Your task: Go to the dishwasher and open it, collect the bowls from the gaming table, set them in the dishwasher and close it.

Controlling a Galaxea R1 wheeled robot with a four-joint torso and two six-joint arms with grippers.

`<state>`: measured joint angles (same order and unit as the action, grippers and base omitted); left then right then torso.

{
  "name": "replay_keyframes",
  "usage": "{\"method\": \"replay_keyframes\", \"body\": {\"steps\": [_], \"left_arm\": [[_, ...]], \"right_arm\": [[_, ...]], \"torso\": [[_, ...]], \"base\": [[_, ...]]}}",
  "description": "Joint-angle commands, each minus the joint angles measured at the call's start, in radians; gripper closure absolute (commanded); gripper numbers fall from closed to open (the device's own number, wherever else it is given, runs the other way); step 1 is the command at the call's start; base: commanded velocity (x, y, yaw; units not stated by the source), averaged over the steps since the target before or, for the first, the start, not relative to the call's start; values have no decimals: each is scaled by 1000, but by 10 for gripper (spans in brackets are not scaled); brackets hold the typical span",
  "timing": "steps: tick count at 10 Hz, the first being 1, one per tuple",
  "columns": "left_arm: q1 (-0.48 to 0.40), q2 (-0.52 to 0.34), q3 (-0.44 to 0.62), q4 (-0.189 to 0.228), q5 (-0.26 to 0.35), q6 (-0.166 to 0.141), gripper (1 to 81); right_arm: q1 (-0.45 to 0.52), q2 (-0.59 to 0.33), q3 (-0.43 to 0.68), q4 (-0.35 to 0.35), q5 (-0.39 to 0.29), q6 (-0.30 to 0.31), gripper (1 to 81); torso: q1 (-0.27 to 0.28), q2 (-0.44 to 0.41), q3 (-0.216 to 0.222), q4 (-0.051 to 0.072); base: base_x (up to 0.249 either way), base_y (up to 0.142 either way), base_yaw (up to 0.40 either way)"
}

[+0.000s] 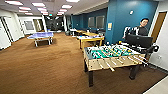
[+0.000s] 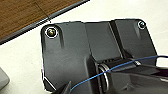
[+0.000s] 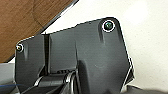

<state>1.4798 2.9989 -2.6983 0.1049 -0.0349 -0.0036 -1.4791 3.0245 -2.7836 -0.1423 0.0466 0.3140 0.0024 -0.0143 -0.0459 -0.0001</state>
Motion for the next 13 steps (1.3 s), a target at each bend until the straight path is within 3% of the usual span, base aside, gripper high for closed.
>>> {"method": "replay_keyframes", "body": {"steps": [1, 13], "left_arm": [[-48, -3, -2, -5, 50, 2, 10], [-46, -1, -2, -5, 50, 2, 10]], "right_arm": [[50, -2, 1, -6, -48, -3, 10], [47, -3, 1, -6, -48, -3, 10]], "torso": [[0, 0, 0, 0], [0, 0, 0, 0]], "base": [[0, 0, 206], [0, 0, 193]]}}
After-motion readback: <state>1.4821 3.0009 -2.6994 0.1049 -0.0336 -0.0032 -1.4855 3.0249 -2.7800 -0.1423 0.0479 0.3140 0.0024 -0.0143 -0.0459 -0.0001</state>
